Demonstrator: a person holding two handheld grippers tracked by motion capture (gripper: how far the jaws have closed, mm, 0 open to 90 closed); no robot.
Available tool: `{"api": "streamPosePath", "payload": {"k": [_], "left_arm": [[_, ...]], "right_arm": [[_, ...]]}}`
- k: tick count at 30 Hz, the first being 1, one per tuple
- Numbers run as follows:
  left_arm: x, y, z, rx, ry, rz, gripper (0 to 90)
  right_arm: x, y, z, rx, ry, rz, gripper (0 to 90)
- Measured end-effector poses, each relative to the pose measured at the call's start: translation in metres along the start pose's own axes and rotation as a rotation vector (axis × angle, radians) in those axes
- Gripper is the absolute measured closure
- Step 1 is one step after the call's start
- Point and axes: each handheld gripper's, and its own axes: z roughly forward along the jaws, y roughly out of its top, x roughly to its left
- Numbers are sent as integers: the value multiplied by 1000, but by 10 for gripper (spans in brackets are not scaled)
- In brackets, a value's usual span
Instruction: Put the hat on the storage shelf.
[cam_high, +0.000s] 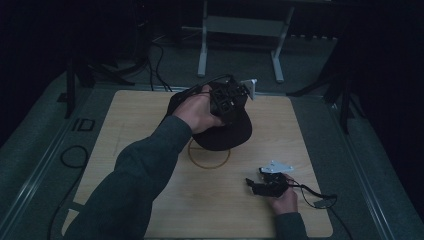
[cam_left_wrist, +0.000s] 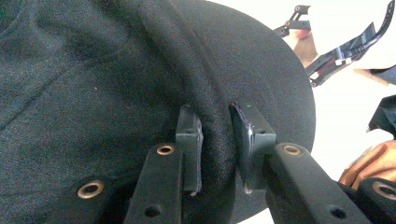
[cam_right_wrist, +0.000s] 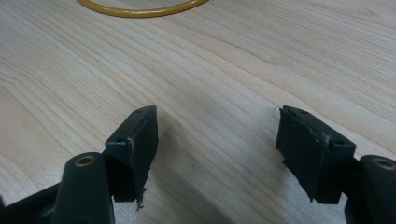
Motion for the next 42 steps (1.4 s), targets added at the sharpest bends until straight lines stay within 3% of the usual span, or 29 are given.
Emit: {"api": "streamPosePath", "payload": {"k": [15,18,27,28,32,42], "left_arm": [[-12,7,15,28,28,54,699],[-12,8,24,48,47,58,615],[-10,8,25,20,27,60,536],[-9,7,21,-5,23,43,536],[-6,5,15,-31,31,32,452],[-1,0,14,-36,22,19,461]], "right_arm": [[0,0,0,0,0,0,296],[0,0,0,0,-1,0,296],[0,0,0,0,3,-1,294],[0,0,0,0,3,-1,294],[0,0,0,0,1,0,294],[0,0,0,1,2,-1,294]]}}
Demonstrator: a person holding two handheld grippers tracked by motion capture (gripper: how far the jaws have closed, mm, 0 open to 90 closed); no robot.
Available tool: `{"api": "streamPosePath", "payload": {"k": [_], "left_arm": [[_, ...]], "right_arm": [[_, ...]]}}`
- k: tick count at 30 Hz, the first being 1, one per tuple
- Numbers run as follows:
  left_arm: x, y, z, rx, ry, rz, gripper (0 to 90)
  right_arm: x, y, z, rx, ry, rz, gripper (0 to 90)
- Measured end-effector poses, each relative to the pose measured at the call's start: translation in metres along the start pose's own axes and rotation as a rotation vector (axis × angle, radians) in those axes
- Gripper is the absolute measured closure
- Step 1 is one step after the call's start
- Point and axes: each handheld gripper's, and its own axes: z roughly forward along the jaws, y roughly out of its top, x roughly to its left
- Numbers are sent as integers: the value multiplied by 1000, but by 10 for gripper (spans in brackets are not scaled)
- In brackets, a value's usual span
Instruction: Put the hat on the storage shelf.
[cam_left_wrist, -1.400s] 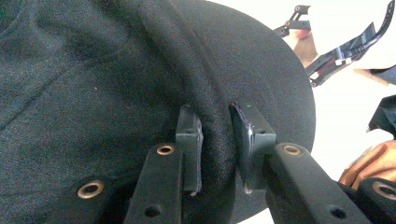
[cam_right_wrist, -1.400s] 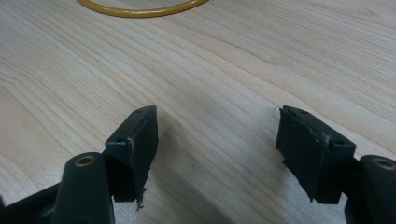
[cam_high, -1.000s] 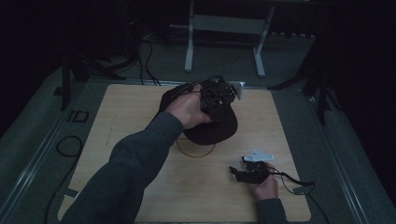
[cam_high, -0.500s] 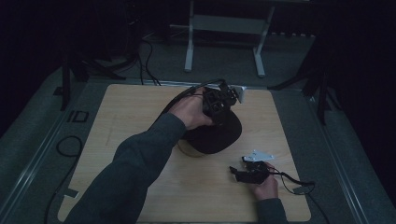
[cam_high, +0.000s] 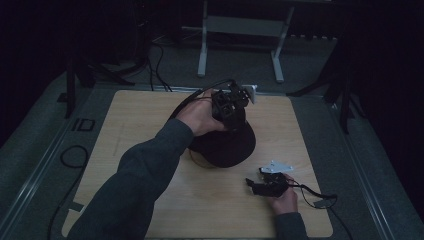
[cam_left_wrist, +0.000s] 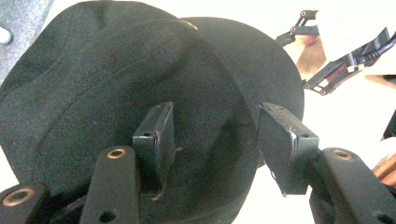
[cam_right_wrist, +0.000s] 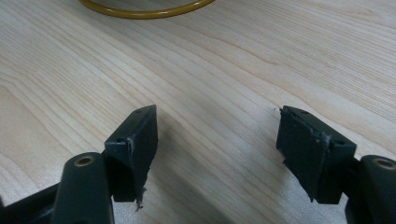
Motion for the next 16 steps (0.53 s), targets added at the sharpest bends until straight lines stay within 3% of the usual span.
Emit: {"api": "streamPosePath", "payload": {"k": [9,16], "left_arm": [[4,-11,-6,-7,6,-16,472],[8,-23,-16,-49,7,-40,471]], "right_arm": [[0,0,0,0,1,-1,293],[0,0,0,0,0,0,293]]}}
